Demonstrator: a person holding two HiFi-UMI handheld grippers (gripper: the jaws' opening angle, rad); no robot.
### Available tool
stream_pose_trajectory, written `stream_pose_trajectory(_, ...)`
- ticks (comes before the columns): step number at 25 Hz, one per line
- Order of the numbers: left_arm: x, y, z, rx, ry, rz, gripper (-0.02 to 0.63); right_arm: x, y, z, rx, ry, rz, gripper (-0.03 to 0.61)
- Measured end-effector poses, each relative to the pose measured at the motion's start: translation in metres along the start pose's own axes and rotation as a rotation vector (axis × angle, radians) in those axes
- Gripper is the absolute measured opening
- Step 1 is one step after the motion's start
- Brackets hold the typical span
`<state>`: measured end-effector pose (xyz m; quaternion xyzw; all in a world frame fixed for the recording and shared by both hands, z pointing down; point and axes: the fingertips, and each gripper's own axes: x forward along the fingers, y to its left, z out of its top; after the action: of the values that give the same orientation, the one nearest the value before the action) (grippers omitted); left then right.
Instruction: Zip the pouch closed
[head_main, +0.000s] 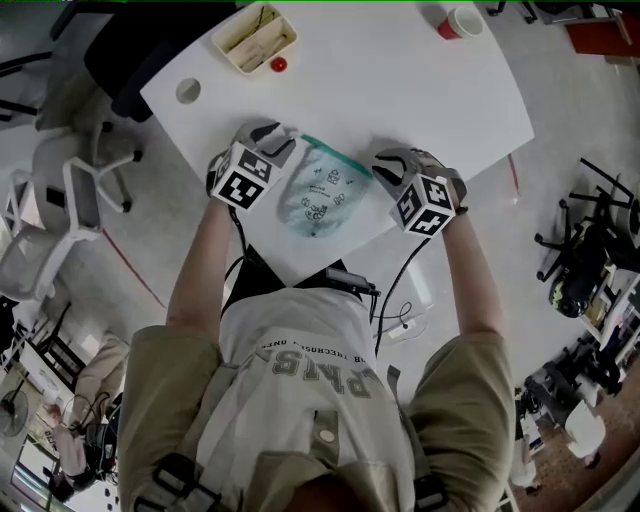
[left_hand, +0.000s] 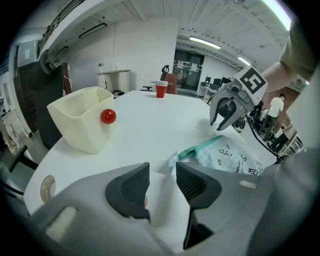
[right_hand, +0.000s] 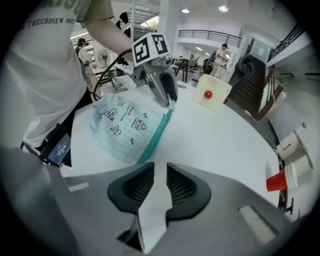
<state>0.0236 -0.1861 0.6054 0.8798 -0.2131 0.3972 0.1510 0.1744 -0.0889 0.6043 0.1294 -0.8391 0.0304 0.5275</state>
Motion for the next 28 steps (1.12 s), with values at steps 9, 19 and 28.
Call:
stream_pose_trajectory(9, -0.054, 0.021, 0.043, 0.064, -0.171, 0.170, 0.175, -0.081, -0.037, 0.046, 0.430, -0.318, -0.499, 0.080)
stream_pose_trajectory(19, -0.163, -0.011, 0.116, 0.157, -0.519, 0.246, 0.189, -0.214, -0.012, 0.096, 0.843, -0.753, -1.020, 0.080)
stream_pose_trajectory(28, -0.235, -0.049, 0.146, 0.133, -0.720, 0.210, 0.189, -0.281, 0.044, 0.123, 0.894, -0.855, -1.315, 0.039)
